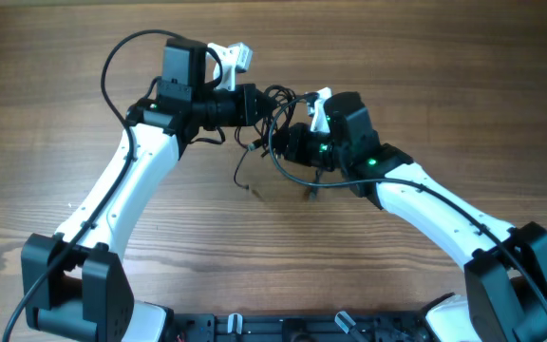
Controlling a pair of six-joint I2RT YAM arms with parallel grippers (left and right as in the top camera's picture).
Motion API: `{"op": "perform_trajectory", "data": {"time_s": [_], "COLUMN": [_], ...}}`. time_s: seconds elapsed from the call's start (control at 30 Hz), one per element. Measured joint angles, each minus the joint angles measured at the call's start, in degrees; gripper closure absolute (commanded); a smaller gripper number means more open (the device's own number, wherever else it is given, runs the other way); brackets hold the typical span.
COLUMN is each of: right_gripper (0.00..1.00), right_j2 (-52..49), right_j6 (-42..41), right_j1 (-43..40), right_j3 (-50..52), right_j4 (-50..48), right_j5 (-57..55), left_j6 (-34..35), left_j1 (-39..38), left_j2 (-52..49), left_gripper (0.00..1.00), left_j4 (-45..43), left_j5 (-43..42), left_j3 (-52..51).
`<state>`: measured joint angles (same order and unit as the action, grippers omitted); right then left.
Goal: Untangle cables
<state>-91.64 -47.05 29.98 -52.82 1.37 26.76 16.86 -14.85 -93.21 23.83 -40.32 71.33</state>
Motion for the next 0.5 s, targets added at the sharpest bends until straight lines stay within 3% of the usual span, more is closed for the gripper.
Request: {"op": "perform_trajectory", "data": {"time_s": [0.07, 0.17, 0.2, 0.23, 0.3, 0.37, 0.47, 0.5], "right_gripper": [0.96, 0.96, 0.95, 0.86, 0.66, 0.41, 0.26, 0.13], "right_j2": [0.02, 0.26, 0.35, 0.28, 0.28, 0.33, 0.79, 1.44], "right_j6": [0.39, 3.23, 4.22, 5.33, 7.02, 7.89, 8.98, 9.31], "right_j1": [0.22, -0.33, -0.94, -1.75, -4.68, -7.74, -13.14, -14.05], "right_j3": [-0.31, -1.68, -0.94, 0.39, 1.51, 1.55, 1.57, 1.60], "right_j4": [2.19, 12.28, 16.83, 20.28, 23.12, 23.54, 24.39, 24.35], "right_j5": [-0.31, -0.61, -0.63, -0.70, -0.76, -0.90, -0.96, -0.48], "left_j6": [0.90, 5.81, 7.13, 8.28, 8.66, 8.50, 6.73, 6.34], "left_j1": [-0.52, -1.53, -1.44, -1.01, -0.61, -0.85, -1.27, -1.29], "left_j2": [0.00, -0.24, -0.26, -0.20, -0.20, -0.22, -0.22, -0.22], "left_gripper": [0.96, 0.74, 0.59, 0.25, 0.00, 0.00, 0.00, 0.00], "left_j4": [0.63, 3.89, 3.45, 4.26, 6.60, 9.03, 9.62, 9.66], "left_j5": [2.93, 9.40, 11.30, 13.03, 14.88, 15.74, 16.57, 16.74], "left_j3": [-0.55, -1.07, -0.87, -0.37, -0.07, -0.07, -0.07, -0.07]}}
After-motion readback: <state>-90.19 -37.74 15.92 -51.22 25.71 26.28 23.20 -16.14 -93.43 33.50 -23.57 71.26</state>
